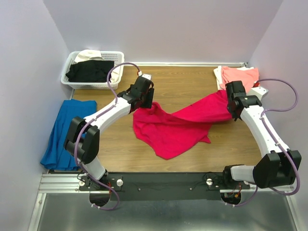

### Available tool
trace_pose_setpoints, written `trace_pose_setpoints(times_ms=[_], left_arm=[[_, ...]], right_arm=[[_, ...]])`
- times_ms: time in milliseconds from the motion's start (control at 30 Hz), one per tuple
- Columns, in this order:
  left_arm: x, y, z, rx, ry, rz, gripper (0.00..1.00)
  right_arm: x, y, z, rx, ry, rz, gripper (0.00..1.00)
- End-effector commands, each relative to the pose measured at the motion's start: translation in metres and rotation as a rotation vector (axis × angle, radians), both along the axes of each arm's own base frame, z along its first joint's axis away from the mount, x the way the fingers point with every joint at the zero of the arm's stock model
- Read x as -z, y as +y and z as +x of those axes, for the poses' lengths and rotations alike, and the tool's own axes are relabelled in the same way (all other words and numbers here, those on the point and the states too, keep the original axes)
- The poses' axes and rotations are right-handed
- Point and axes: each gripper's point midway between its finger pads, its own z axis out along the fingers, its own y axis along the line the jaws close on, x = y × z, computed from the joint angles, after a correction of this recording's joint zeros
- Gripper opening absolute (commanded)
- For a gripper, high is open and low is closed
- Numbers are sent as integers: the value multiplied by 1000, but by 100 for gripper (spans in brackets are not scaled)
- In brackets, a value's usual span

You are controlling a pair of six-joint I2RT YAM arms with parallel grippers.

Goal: Fold and stack the t-shirts
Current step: Flatten out the tshirt

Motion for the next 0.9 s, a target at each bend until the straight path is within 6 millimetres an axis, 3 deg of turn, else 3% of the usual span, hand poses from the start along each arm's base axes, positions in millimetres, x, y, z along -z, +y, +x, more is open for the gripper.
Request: trace_pose_setpoints(times_ms=[0, 167, 333, 733, 867], left_arm=[[2, 15, 6, -70, -10, 92, 82], [11, -7, 9, -39, 22, 0, 81], [37, -22, 10, -34, 97, -41, 68], [73, -20, 17, -68, 174, -69, 47], [81, -16, 19, -88, 189, -60, 44]], right_arm=[[-7, -17, -7, 45, 2, -59, 1], [-1, -16, -7, 44, 9, -43, 1], [8, -12, -7, 33, 20, -20, 1], [12, -10, -6, 18, 22, -9, 1], [11, -11, -3, 13, 23, -12, 1]])
